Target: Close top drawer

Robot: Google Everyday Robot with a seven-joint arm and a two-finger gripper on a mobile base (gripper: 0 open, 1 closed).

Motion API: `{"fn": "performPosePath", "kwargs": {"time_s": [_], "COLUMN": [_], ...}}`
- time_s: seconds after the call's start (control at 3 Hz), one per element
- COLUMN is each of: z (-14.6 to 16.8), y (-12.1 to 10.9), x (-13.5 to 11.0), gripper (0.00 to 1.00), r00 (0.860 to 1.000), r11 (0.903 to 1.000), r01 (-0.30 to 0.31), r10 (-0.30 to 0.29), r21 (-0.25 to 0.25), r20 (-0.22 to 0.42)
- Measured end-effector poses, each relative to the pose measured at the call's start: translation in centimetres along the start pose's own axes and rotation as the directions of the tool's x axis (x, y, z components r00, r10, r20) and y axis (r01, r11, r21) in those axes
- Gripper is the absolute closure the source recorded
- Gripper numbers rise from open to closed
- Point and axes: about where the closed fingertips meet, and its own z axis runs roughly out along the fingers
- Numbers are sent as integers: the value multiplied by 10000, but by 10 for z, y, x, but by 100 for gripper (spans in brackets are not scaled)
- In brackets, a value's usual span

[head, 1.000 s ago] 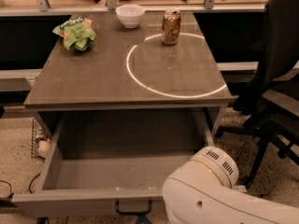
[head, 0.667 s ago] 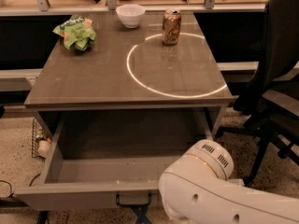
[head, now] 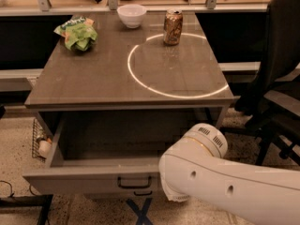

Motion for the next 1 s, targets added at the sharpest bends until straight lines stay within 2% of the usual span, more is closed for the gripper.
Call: {"fn": "performPosePath", "kwargs": {"time_s": [0.33, 0.67, 1.0], "z": [1, 10, 10], "y": [-3, -40, -40], "x": [0, -2, -2], "gripper": [100, 100, 100], "r00": [10000, 10000, 10000], "r11": [10000, 9996, 9996], "r01": [-3, -44, -44], "r10": [3, 45, 45], "r21": [19, 284, 284], "r20": [-4, -57, -57]}}
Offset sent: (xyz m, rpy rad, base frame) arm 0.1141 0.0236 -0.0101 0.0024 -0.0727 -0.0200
